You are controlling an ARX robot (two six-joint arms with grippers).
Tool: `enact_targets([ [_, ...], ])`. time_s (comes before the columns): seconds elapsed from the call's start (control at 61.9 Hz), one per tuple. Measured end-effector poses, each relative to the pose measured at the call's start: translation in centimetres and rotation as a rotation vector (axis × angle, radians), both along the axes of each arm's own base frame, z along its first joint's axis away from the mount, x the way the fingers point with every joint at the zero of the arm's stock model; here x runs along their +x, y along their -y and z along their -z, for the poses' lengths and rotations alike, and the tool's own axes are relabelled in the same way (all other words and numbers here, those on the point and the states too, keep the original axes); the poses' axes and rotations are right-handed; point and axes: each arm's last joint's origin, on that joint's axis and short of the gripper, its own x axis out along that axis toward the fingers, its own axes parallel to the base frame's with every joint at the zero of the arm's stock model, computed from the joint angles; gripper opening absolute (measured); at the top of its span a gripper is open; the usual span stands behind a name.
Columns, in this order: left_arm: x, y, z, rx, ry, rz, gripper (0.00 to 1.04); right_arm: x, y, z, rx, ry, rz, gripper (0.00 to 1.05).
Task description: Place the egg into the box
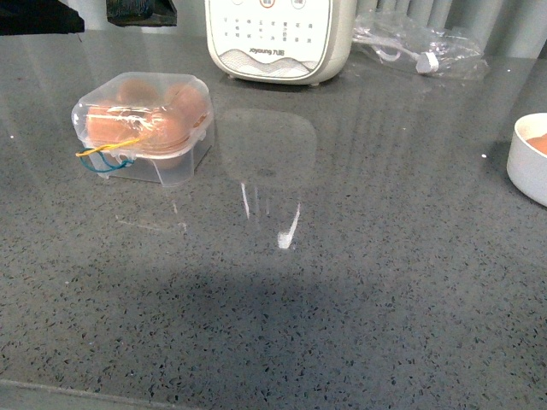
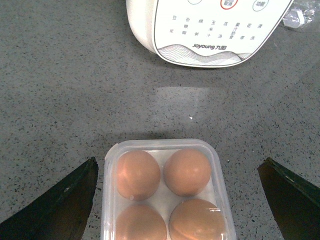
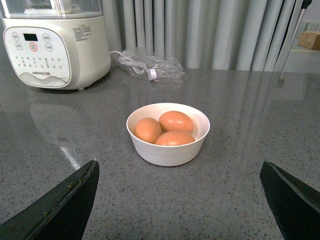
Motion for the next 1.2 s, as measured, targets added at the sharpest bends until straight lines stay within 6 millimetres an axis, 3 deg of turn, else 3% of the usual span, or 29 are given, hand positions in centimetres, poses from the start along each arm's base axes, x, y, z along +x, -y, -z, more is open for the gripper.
enact_targets([
  [0.226,-1.7,-0.7,-2.9,0.024,0.079,-0.093,0.98,0.0,0.0,0.0,0.0,0.0,0.0,0.97],
  [0.469,-7.2,-1.1,-8.7,0.008,0.249,-0.065,0.98,0.0,0.0,0.0,0.0,0.0,0.0,0.97],
  [0.679,-12.2,-1.8,-10.4,0.029,0.294,-0.059,0.98,0.0,0.0,0.0,0.0,0.0,0.0,0.97],
  [0.889,-15.2,-2.5,-11.6,0.073,0.355,-0.072,0.97,0.0,0.0,0.0,0.0,0.0,0.0,0.97],
  [0.986,-16.3,-3.1,-10.6,0.053,0.445,-0.226,0.82,0.0,0.0,0.0,0.0,0.0,0.0,0.97],
  [1.196,-18.4,-4.6,-3.5,0.041,0.441,-0.264,0.43,0.0,0.0,0.0,0.0,0.0,0.0,0.97],
])
